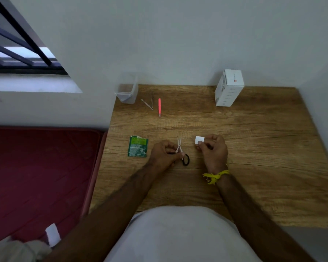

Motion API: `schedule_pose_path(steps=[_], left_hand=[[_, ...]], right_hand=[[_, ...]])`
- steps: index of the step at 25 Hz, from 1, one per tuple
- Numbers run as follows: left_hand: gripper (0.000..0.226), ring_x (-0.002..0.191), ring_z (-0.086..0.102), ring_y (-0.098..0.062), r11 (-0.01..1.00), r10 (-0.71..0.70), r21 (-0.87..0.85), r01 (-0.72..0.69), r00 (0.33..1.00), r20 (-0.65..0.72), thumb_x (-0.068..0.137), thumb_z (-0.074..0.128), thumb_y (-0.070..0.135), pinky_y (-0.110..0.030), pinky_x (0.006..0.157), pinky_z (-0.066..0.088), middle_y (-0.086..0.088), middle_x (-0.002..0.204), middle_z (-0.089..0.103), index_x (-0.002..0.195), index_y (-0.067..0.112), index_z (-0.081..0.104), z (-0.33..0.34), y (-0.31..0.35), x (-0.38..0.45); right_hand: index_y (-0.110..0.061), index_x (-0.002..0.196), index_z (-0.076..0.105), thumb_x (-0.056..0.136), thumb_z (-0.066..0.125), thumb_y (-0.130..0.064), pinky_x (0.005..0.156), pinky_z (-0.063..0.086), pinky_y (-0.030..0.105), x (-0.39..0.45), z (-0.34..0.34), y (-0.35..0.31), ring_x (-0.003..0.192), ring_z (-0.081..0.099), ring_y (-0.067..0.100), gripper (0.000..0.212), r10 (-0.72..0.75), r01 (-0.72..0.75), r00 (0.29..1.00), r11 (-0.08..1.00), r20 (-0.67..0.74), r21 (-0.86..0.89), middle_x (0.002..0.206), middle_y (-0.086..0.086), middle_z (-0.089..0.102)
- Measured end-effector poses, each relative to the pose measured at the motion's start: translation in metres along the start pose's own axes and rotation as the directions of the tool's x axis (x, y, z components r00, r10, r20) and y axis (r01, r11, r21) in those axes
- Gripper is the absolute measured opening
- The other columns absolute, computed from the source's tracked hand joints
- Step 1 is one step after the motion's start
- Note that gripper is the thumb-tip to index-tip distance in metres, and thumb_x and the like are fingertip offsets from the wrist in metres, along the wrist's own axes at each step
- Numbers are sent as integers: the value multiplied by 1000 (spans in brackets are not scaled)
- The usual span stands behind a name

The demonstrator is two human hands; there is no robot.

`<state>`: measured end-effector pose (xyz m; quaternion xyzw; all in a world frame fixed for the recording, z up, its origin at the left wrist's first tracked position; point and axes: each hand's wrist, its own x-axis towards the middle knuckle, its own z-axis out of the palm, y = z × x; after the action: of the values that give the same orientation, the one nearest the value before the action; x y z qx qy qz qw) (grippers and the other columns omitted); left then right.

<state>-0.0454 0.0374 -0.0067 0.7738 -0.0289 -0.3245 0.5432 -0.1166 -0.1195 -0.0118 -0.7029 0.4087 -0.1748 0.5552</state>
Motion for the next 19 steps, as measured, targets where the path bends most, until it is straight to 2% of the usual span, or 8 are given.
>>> schedule_pose_path(steps=[1,3,4,6,8,11,14,19], left_hand=[[35,54,63,-4,1000,-11,5,11,1000,6,73,88,13,-17,43,46,-12,93,76,100,0,70,0,-1,2],[37,54,62,-3,999,-37,18,37,999,8,70,90,15,-16,41,44,-12,93,76,100,1,73,0,-2,4],[36,52,62,-3,999,-42,20,42,999,12,70,90,15,-15,41,43,-12,93,76,99,1,73,0,-3,5],[33,47,59,-1,1000,-28,4,28,999,33,71,89,12,-16,39,41,-14,91,76,98,-1,74,-1,-3,6],[29,49,61,-2,1000,-5,-17,6,999,53,74,86,9,-17,40,43,-15,90,75,98,-2,73,0,-3,6],[28,58,66,-10,999,33,-37,-32,999,38,76,84,7,-20,41,46,-17,92,74,99,2,69,1,-8,8],[30,58,65,-13,998,57,-30,-56,998,19,76,83,3,-22,40,46,-20,91,73,100,2,65,3,-12,9],[29,52,63,-4,998,48,-35,-48,999,16,77,81,-1,-22,40,48,-21,92,73,100,-1,64,2,-12,7]], right_hand=[[-19,101,63,84,75,-7,83,60,36,-2,2,0,87,70,10,23,-34,34,999,999,-24,-13,90,-8,70],[-16,97,70,85,73,-5,81,60,33,-6,6,1,84,67,2,16,-208,204,977,976,-51,-72,89,-7,69],[-12,97,73,85,72,-4,80,59,30,-8,7,1,83,65,0,14,-330,322,943,939,-52,-120,89,-8,68],[-9,97,74,84,72,0,78,54,25,-9,12,2,83,62,5,16,-562,548,827,813,-14,-197,89,-4,68],[-8,99,75,84,71,2,81,50,26,-7,19,6,85,62,15,18,-678,672,733,706,65,-223,90,3,68],[-5,103,74,87,67,1,83,48,35,-5,28,14,89,60,24,19,-736,759,646,591,202,-272,95,9,65],[-1,107,71,90,59,-1,84,47,35,-6,29,21,96,57,24,21,-768,818,567,482,299,-313,100,12,63],[1,105,71,91,54,-3,84,47,34,-2,32,21,97,56,25,22,-766,836,542,453,345,-310,101,14,64]])
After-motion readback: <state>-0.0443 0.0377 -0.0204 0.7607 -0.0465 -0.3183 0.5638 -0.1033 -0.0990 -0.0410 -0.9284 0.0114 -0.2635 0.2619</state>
